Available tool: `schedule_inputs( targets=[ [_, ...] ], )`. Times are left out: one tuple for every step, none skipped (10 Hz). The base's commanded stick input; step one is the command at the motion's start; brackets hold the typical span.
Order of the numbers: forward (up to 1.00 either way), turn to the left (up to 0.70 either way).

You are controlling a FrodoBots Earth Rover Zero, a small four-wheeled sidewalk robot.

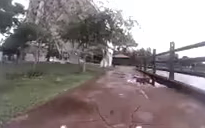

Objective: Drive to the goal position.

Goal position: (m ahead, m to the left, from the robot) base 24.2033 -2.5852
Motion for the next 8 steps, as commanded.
schedule_inputs(
  targets=[
    [1.0,-0.3],
    [1.0,-0.1],
    [1.0,0.1],
    [1.0,0.1],
    [1.0,0.1],
    [1.0,0.1],
    [1.0,0.1],
    [1.0,0.1]
  ],
)
